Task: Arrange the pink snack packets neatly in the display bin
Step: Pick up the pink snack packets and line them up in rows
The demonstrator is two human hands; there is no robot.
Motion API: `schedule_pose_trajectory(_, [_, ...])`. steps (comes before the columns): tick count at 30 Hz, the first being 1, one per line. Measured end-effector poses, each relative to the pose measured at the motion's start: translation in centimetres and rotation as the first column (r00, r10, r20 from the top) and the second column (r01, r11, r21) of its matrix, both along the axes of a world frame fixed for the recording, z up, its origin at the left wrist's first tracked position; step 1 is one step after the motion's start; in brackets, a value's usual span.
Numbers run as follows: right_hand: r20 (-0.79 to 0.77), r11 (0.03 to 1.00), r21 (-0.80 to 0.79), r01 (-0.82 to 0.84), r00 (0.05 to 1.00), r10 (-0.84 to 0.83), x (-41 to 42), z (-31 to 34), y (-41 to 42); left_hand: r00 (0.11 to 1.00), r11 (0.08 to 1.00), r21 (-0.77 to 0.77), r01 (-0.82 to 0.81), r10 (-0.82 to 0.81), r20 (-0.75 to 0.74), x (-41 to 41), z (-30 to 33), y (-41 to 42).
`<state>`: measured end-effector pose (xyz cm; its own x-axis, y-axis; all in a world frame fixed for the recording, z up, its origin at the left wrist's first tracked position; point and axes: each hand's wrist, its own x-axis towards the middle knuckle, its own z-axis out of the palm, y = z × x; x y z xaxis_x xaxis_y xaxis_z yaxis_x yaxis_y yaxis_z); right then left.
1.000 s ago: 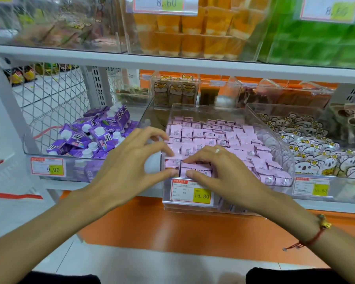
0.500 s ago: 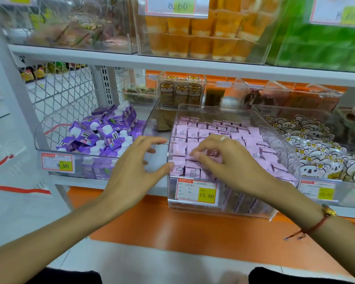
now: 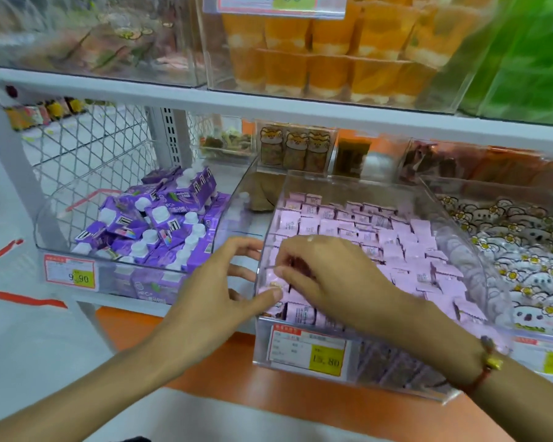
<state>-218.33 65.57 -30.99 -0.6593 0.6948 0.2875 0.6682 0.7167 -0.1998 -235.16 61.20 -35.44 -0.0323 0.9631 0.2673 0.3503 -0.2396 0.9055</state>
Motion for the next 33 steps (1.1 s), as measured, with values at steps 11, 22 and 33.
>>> schedule_pose_trajectory(11, [-0.849, 0.985, -0.063, 0.161, 0.511, -0.138, 0.7, 2.1, -0.9, 0.996, 0.989, 0.145, -0.002, 0.015, -0.090, -0.4, 2.4, -0.3])
schedule_pose_trajectory(22, [-0.564, 0.468, -0.792, -0.392, 0.177, -0.806, 1.8, 1.7, -1.7, 0.987, 0.914, 0.379, 0.147, -0.110, -0.116, -0.4, 5.6, -1.4])
schedule_pose_trajectory(33, [-0.639, 0.861, -0.492, -0.129, 0.725, -0.257, 2.1, 1.5, -2.5, 0.925, 0.998, -0.015, 0.069, -0.058, 0.376, -0.5, 4.9, -0.5])
